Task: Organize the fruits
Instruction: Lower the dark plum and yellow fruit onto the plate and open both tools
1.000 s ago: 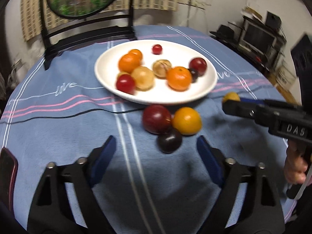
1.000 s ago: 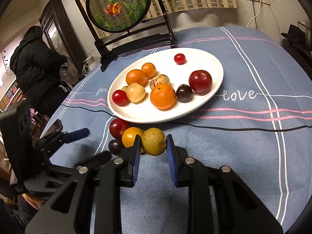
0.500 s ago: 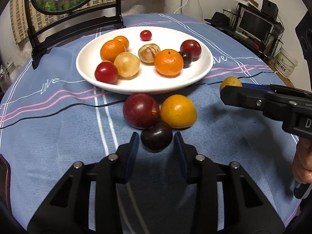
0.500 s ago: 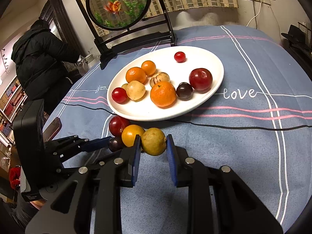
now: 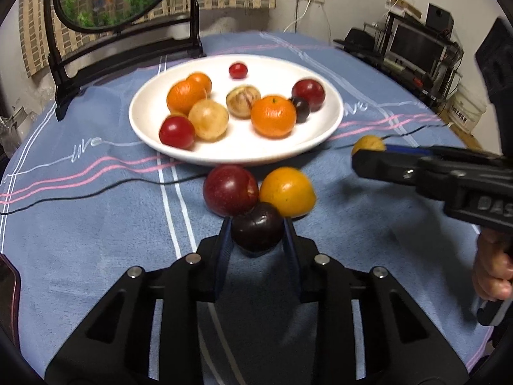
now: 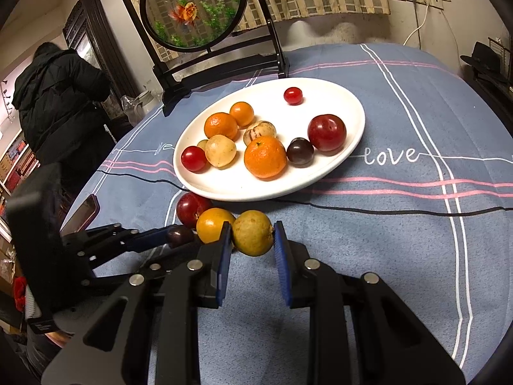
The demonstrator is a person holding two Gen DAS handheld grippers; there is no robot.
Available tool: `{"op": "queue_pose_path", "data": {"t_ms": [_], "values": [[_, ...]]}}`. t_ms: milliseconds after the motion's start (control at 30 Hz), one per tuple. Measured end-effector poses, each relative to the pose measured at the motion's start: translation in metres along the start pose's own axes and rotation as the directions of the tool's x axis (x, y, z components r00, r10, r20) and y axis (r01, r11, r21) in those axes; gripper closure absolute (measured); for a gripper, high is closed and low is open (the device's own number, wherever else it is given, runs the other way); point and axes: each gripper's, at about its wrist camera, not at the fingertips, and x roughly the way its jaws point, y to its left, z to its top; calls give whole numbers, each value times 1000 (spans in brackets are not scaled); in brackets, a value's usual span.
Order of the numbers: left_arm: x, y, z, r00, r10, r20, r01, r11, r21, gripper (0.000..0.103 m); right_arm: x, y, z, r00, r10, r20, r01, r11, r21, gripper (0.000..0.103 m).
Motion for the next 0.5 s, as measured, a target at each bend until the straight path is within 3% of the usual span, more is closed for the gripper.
{"op": "queue_pose_path", "data": {"t_ms": [500], "values": [[-37,7,7,989,-63,130,70,996,-49,71,1,9,-1,998,13,59,-10,999,-53,77]]}}
